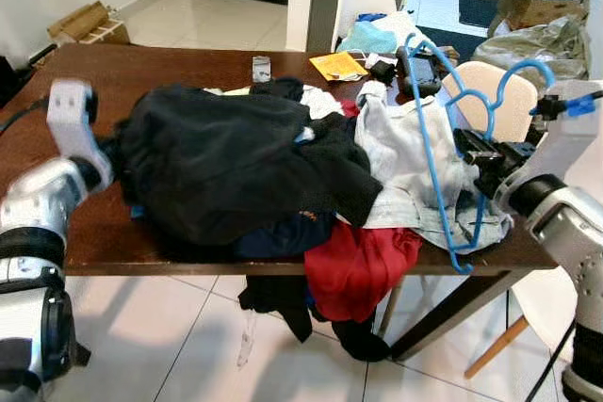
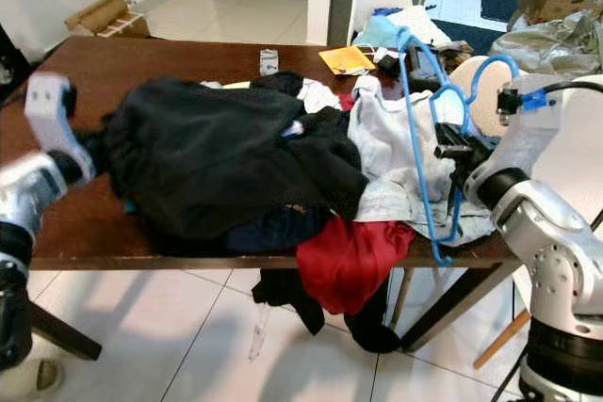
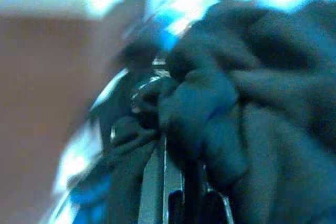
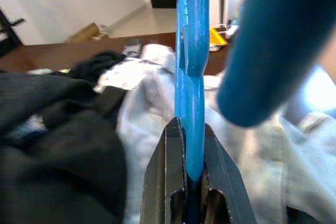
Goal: Hang hanger
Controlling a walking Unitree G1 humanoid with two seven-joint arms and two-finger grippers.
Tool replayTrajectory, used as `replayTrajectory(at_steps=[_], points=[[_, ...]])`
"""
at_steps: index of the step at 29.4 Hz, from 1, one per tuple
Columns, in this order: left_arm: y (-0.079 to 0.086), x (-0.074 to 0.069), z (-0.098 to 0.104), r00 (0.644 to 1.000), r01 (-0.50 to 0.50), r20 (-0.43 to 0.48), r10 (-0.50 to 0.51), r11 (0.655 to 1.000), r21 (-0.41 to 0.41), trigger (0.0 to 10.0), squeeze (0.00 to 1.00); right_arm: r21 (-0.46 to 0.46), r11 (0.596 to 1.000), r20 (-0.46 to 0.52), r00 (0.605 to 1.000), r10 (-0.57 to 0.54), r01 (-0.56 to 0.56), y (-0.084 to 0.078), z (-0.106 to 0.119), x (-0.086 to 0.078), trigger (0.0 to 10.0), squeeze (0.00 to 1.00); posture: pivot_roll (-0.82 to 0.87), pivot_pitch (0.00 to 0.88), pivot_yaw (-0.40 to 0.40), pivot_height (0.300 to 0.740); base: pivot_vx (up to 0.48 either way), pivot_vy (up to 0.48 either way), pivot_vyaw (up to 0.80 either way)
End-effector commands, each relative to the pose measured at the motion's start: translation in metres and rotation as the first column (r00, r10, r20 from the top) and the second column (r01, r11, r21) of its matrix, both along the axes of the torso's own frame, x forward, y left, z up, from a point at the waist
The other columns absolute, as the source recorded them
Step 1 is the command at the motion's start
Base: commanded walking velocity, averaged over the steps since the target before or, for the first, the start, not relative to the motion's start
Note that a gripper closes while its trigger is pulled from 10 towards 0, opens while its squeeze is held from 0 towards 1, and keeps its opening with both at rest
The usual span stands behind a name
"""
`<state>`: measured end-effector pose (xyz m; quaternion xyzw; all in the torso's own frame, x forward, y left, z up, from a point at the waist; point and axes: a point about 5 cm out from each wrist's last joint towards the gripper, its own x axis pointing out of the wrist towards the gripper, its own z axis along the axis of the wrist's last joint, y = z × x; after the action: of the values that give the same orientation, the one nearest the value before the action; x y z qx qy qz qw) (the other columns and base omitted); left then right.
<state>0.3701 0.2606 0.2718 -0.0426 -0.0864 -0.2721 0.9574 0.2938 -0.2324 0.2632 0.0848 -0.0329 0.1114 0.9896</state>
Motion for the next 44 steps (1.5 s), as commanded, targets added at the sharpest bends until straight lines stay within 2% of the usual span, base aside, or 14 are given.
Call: replayTrajectory(at_steps=[1, 2, 3, 5, 10, 17, 18, 19, 20, 21, 23, 28, 31, 44], points=[[-0.018, -0.014, 0.048, 0.972, 0.190, 0.141, -0.187, 0.982, -0.005, 0.0, 0.00, 0.028, 1.000, 0.026, 1.000, 0.006, -0.007, -0.001, 0.002, 0.000, 10.0, 0.00, -0.01, 0.059, 0.002, 0.740, 0.000, 0.000, 0.00], [-0.018, -0.014, 0.048, 0.972, 0.190, 0.141, -0.187, 0.982, -0.005, 0.0, 0.00, 0.028, 1.000, 0.026, 1.000, 0.006, -0.007, -0.001, 0.002, 0.000, 10.0, 0.00, -0.01, 0.059, 0.002, 0.740, 0.000, 0.000, 0.00], [-0.019, -0.024, 0.075, 0.951, 0.236, 0.213, -0.225, 0.971, -0.029, 0.0, 0.00, 0.038, 0.999, 0.035, 0.999, 0.012, -0.013, 0.001, 0.001, 0.001, 10.0, 0.00, 0.00, 0.044, 0.011, 0.740, 0.000, 0.000, 0.00], [-0.019, -0.024, 0.075, 0.951, 0.236, 0.213, -0.225, 0.971, -0.029, 0.0, 0.00, 0.038, 0.999, 0.035, 0.999, 0.012, -0.013, 0.001, 0.001, 0.001, 10.0, 0.00, 0.00, 0.044, 0.011, 0.740, 0.000, 0.000, 0.00], [-0.028, -0.052, 0.140, 0.874, 0.364, 0.375, -0.310, 0.927, -0.084, 0.0, 0.00, 0.076, 0.997, 0.059, 0.998, 0.019, -0.023, 0.004, 0.000, 0.005, 10.0, 0.00, 0.03, 0.005, 0.031, 0.740, 0.000, 0.000, 0.00], [-0.056, -0.063, 0.159, 0.812, 0.484, 0.413, -0.412, 0.871, -0.083, 0.4, 0.00, 0.113, 0.993, 0.086, 0.996, 0.018, -0.028, 0.009, 0.000, 0.012, 10.0, 0.00, 0.05, 0.000, 0.045, 0.740, 0.000, 0.000, 0.00], [-0.078, -0.062, 0.155, 0.786, 0.549, 0.389, -0.480, 0.831, -0.085, 7.4, 0.00, 0.134, 0.991, 0.098, 0.995, 0.004, -0.017, 0.008, 0.001, 0.015, 10.0, 0.00, 0.06, 0.000, 0.052, 0.740, 0.000, 0.000, 0.00], [-0.078, -0.062, 0.155, 0.786, 0.549, 0.389, -0.480, 0.831, -0.085, 7.4, 0.00, 0.134, 0.991, 0.098, 0.995, 0.004, -0.017, 0.008, 0.001, 0.015, 10.0, 0.00, 0.06, 0.000, 0.052, 0.740, 0.000, 0.000, 0.00], [-0.097, -0.062, 0.148, 0.763, 0.597, 0.362, -0.536, 0.799, -0.076, 9.7, 0.00, 0.151, 0.989, 0.106, 0.994, -0.008, -0.008, 0.008, 0.001, 0.017, 10.0, 0.00, 0.05, 0.000, 0.059, 0.740, 0.000, 0.000, 0.00], [-0.120, -0.058, 0.135, 0.745, 0.638, 0.314, -0.588, 0.766, -0.078, 10.0, 0.00, 0.164, 0.986, 0.112, 0.994, -0.013, -0.006, 0.009, 0.001, 0.019, 10.0, 0.00, 0.05, 0.000, 0.068, 0.740, 0.000, 0.000, 0.00], [-0.138, -0.057, 0.121, 0.729, 0.669, 0.274, -0.627, 0.738, -0.091, 10.0, 0.00, 0.172, 0.985, 0.117, 0.993, -0.013, -0.007, 0.010, 0.000, 0.019, 10.0, 0.00, 0.05, 0.000, 0.072, 0.740, 0.000, 0.000, 0.00], [-0.151, -0.055, 0.108, 0.727, 0.681, 0.237, -0.645, 0.722, -0.122, 10.0, 0.00, 0.181, 0.983, 0.120, 0.993, -0.012, -0.010, 0.012, -0.001, 0.019, 10.0, 0.00, 0.04, 0.000, 0.072, 0.740, -0.237, 0.000, 0.00], [-0.185, -0.046, 0.063, 0.737, 0.673, 0.114, -0.666, 0.708, -0.213, 10.0, 0.00, 0.186, 0.983, 0.120, 0.992, -0.026, 0.003, 0.010, -0.004, 0.017, 10.0, 0.00, 0.02, 0.000, 0.080, 0.740, -0.322, 0.000, 0.00], [-0.204, -0.042, 0.008, 0.774, 0.599, -0.049, -0.631, 0.755, -0.266, 10.0, 0.00, 0.129, 0.983, 0.062, 0.988, -0.142, 0.133, -0.006, -0.021, 0.023, 10.0, 0.00, 0.02, 0.000, 0.077, 0.740, -0.302, 0.000, 0.00]])
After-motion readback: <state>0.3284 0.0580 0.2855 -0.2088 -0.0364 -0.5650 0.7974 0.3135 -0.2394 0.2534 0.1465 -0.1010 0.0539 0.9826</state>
